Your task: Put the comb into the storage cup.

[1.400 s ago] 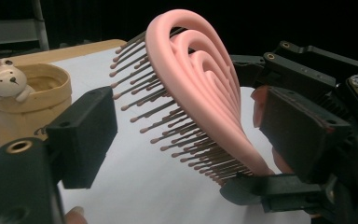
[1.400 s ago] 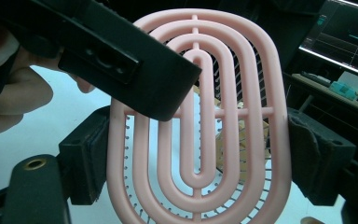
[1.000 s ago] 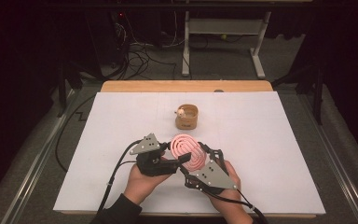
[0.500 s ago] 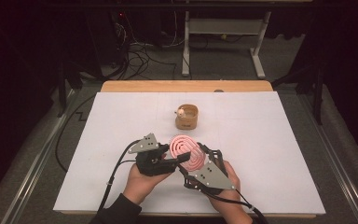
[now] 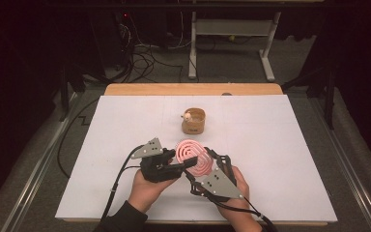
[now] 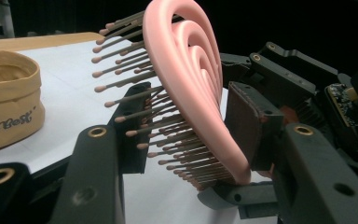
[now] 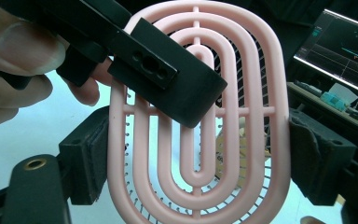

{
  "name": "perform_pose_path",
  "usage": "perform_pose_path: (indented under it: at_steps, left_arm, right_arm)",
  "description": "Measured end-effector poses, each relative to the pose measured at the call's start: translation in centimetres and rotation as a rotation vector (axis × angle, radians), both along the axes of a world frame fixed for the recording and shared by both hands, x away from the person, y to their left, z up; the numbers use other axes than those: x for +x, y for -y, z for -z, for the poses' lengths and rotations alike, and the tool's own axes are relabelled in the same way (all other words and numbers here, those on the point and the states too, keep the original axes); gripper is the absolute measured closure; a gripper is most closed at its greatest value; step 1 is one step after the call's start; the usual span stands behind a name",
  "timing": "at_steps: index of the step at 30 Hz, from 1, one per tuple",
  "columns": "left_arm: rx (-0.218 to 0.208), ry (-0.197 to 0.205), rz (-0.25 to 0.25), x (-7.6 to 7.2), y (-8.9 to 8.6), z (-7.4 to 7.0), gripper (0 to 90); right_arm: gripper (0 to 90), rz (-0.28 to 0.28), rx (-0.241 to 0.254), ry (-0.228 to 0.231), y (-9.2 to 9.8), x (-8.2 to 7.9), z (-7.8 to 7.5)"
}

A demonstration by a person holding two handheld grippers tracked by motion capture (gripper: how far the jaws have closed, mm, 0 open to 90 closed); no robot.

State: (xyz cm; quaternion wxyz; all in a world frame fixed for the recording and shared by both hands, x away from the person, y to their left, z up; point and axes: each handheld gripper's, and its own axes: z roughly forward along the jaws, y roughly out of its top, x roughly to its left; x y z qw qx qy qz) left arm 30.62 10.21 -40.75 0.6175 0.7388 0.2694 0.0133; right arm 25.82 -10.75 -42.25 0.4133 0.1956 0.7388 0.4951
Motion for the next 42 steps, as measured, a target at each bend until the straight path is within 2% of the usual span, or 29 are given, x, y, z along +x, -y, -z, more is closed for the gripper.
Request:
perform_pose_path:
  at_steps: [14, 26, 42]
  left_arm:
    - [-0.042, -0.028, 0.009, -0.14, -0.05, -0.18, 56.1]
    - [-0.039, -0.010, -0.008, -0.46, 0.05, -0.33, 59.7]
    - [-0.055, -0.016, -0.015, -0.62, 0.19, -0.49, 61.8]
  right_arm:
    - [20.0, 0.013, -0.014, 0.025, -0.17, -0.25, -0.28]
    - [19.9, 0.014, -0.025, 0.028, -0.33, -0.31, -0.20]
    - [19.8, 0.026, -0.034, 0.049, -0.33, -0.34, -0.35]
